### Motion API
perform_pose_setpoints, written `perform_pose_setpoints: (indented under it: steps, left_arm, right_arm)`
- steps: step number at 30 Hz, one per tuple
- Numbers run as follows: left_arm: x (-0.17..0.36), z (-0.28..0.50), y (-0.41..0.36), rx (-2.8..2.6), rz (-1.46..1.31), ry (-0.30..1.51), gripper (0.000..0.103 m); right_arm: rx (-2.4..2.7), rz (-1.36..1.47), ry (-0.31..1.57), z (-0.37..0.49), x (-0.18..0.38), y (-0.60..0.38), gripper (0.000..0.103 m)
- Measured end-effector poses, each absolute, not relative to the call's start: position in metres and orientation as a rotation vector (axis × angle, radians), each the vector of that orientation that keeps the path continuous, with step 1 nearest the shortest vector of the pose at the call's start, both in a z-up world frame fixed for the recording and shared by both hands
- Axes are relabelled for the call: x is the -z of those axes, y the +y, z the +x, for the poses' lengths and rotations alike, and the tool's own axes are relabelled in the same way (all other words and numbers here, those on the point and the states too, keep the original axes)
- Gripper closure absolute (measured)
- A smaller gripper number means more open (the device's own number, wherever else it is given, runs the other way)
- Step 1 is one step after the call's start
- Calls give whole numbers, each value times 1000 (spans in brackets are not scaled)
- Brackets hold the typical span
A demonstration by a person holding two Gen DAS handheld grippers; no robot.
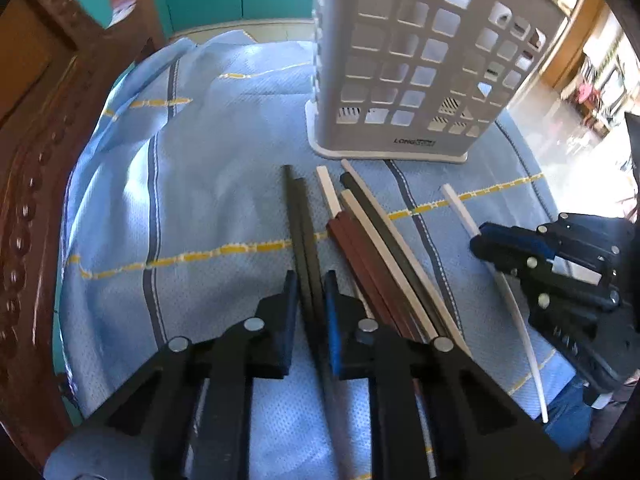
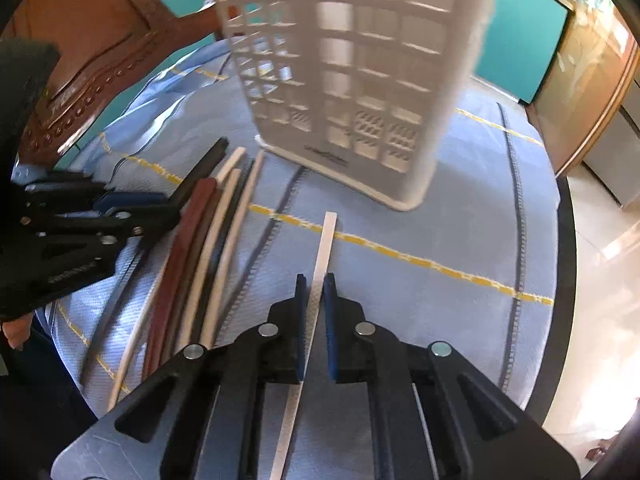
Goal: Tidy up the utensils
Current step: 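Grasp a black chopstick with the left tool while the right tool grasps a light wooden chopstick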
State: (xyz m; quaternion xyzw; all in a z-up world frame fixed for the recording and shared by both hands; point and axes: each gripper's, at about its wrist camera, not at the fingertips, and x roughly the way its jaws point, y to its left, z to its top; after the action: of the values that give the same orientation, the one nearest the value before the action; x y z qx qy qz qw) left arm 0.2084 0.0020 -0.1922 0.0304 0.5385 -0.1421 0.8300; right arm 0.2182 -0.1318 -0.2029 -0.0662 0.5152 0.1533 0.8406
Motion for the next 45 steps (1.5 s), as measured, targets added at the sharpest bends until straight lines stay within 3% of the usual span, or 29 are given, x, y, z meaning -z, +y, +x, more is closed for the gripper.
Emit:
perform_pose_setpoints:
  steps: [9,34,42,45]
  left_arm:
    - [159,179,16,320,-10,1067,90]
    - [190,212,7,197,127,1133,87]
    - [190,218,1,181,152,1117,81]
    - [189,220,-1,197,141,1119,93]
  right_arm:
    - [-344,-103,1056,203,182,-153,93]
    - [-254,-203,1078,205,201,-136,90]
    - [-266,-182,1084,203,202,-137,90]
    - [-302,-152,1088,202,202,-137,96]
